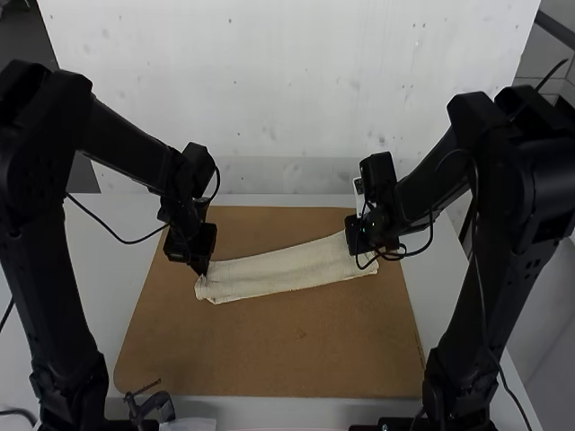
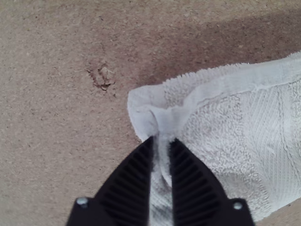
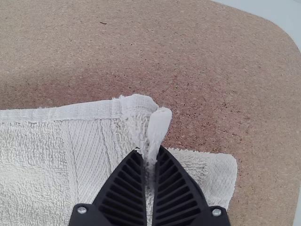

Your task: Fold the towel.

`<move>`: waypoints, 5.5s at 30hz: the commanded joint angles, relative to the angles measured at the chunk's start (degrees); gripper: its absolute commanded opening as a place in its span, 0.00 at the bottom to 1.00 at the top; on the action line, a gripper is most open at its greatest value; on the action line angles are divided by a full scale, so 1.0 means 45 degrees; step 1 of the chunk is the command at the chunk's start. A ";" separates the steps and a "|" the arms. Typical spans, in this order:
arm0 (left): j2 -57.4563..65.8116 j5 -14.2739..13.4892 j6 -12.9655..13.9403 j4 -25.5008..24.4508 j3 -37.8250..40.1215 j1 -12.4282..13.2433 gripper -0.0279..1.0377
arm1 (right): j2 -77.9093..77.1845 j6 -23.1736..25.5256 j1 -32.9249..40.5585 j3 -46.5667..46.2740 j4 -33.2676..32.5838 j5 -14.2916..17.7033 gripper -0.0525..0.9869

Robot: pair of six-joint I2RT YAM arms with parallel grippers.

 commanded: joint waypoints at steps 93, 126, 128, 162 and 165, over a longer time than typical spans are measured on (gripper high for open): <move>-0.5730 0.0535 0.2247 0.0685 -0.2332 0.3933 0.97 | 0.2134 0.4244 0.4470 0.6646 -0.7335 0.1707 0.07; -0.5574 0.0965 0.2501 0.1368 -0.2879 0.4050 0.97 | 0.1705 0.4186 0.3982 0.6451 -0.7608 0.2117 0.07; -0.5574 0.0965 0.2462 0.1368 -0.2879 0.3953 0.97 | 0.1998 0.4186 0.4177 0.6334 -0.7589 0.2117 0.07; -0.5964 0.0926 0.2404 0.1700 -0.2996 0.3699 0.97 | 0.0748 0.4459 0.4255 0.6998 -0.7276 0.2078 0.86; -0.6531 0.0926 0.2384 0.1700 -0.2899 0.3406 0.97 | -0.0112 0.4205 0.3181 0.6432 -0.7179 0.1902 0.91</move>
